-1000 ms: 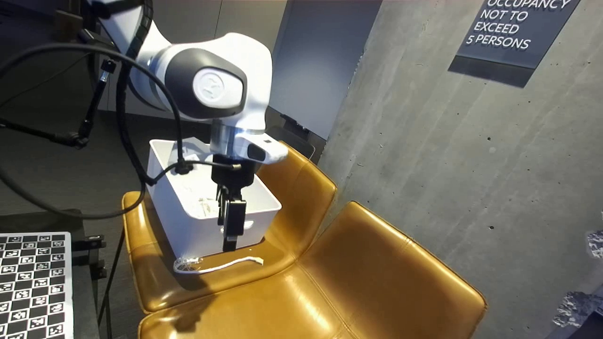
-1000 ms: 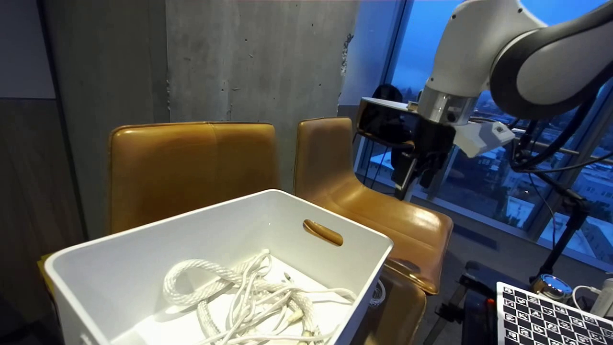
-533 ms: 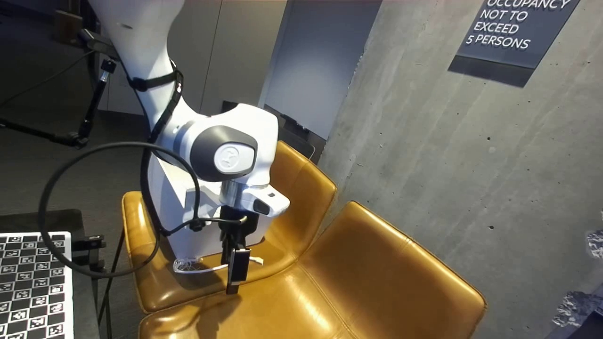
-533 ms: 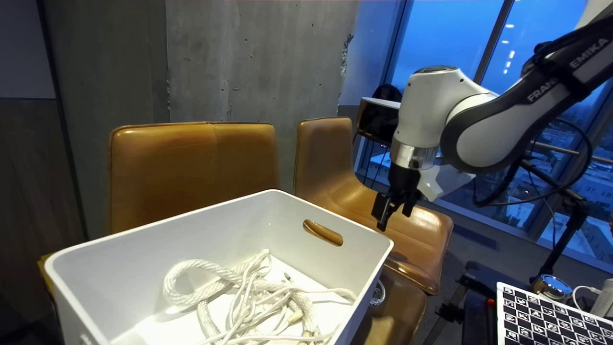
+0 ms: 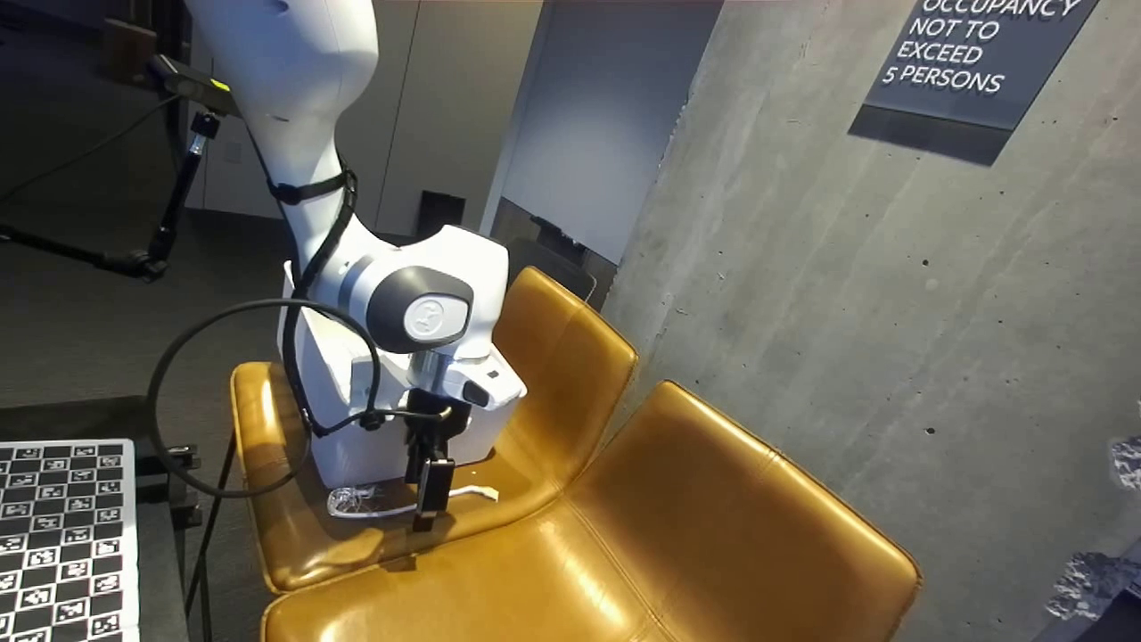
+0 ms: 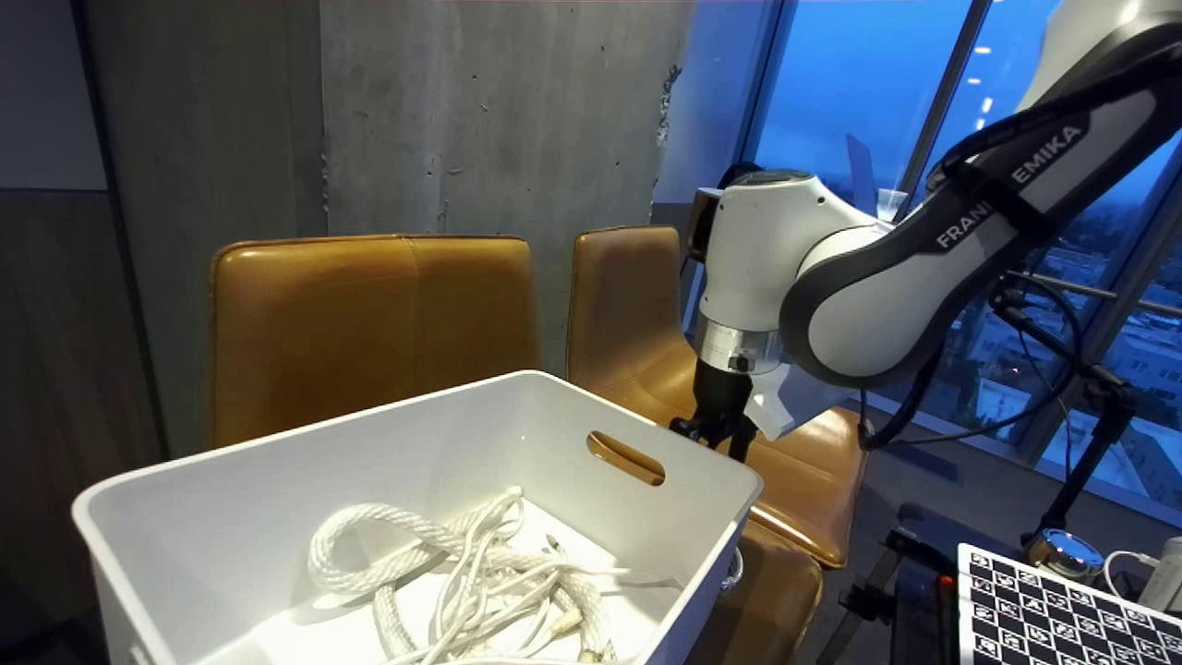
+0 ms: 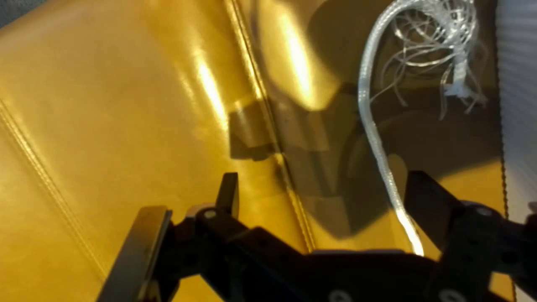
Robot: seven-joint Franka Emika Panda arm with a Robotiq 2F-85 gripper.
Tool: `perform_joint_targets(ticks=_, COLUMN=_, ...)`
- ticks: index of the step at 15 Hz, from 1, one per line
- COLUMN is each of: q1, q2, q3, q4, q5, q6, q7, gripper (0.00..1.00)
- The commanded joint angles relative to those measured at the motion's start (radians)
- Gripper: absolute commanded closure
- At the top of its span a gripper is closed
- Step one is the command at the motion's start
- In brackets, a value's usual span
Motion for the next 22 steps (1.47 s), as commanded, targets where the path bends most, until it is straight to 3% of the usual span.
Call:
perform_joint_targets(ticks=1, q1=0.025, q2=0.037, q3=-0.012, q4=0.030, q5=0.053, q6=0.006, q7=-0.009, gripper=0.00)
perform_joint_targets(ticks=10, q1=0.015, q2=0.112, q3=-0.037, q4=0.098, q5=0.104, q6=-0.008, q7=-0.021, gripper=0.00)
perform_joint_targets(ticks=22, q1=0.032, q2=0.124, q3=0.007, q4=0.095, q5=0.184, q6=-0.036, q7=-0.034, gripper=0.00)
